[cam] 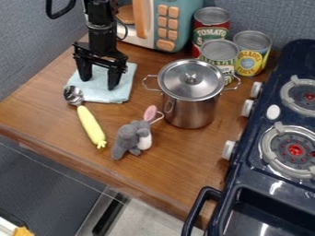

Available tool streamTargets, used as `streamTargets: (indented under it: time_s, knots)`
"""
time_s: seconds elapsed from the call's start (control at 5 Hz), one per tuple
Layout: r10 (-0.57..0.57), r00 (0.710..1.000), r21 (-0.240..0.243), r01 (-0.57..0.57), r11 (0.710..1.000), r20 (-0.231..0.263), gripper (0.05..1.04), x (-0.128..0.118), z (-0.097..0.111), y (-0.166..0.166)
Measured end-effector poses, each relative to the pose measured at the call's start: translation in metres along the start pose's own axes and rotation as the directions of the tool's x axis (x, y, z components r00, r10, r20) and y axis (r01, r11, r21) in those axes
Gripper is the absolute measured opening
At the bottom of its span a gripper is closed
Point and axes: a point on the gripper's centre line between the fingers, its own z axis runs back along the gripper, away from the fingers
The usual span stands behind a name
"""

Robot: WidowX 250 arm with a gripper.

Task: Moved the white cloth to the left side of the table and near the microwave

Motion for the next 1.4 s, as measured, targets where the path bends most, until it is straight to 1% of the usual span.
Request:
streamTargets:
  time_s: [0.2,0.4,0.6,0.8,1.0,1.4]
  knots:
    - [-0.005,1.0,-0.009,0.005,1.0,-0.003,0.999,0.0,0.001,-0.001]
    - [-0.005,1.0,-0.011,0.005,1.0,0.011,0.999,0.003,0.004,0.0]
    - [-0.012,0.998,-0.03,0.014,0.999,0.056,0.999,0.02,0.004,0.004]
    - [-0.004,0.989,-0.01,0.006,1.0,0.147,0.999,0.039,0.019,0.015]
    - [-0.017,0.988,-0.007,0.018,1.0,0.15,0.999,0.04,0.02,0.015]
    - [-0.017,0.992,-0.011,0.018,1.0,0.124,0.999,0.033,0.012,0.01]
